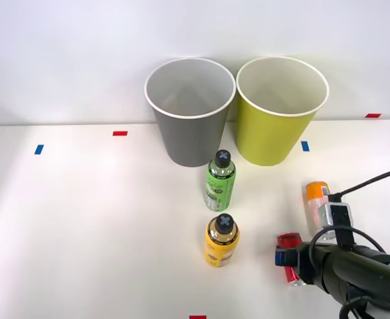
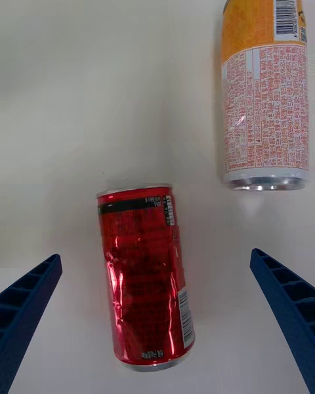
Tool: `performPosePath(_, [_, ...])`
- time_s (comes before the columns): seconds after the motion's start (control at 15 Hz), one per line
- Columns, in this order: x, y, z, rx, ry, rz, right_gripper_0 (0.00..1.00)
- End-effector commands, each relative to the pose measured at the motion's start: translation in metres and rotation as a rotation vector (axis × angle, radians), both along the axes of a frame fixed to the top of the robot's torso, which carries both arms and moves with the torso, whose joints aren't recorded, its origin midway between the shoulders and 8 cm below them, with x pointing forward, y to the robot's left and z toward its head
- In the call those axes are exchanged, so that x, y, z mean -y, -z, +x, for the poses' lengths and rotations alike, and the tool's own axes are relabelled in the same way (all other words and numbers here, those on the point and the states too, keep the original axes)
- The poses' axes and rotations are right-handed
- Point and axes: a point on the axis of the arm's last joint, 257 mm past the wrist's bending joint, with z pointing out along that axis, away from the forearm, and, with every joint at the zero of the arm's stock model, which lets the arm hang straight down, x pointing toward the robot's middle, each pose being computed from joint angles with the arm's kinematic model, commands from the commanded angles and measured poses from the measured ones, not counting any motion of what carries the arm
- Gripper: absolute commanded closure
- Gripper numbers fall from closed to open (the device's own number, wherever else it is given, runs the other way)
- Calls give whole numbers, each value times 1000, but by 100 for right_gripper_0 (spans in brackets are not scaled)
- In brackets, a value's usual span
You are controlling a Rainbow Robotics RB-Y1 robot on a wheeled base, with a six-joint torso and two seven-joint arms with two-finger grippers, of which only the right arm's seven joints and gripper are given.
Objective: Put cans in the gray bin, plastic bottles in the light green bin
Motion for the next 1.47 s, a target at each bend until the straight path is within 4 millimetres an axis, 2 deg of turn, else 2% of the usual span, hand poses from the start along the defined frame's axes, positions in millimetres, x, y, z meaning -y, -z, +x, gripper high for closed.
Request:
performPosePath(0.07, [-7, -2, 2, -11, 60, 72, 0])
performPosePath(0.27, [-11, -6, 5, -10, 70, 68, 0])
performPosePath(0.47, [-6, -10, 10, 9, 39, 27, 0])
performPosePath(0.73, [8, 7, 18, -15, 49, -28, 0])
performPosePath(1.13, [9, 16, 16, -56, 59, -31, 0])
performPosePath(1.47, [7, 22, 28, -64, 77, -33, 0])
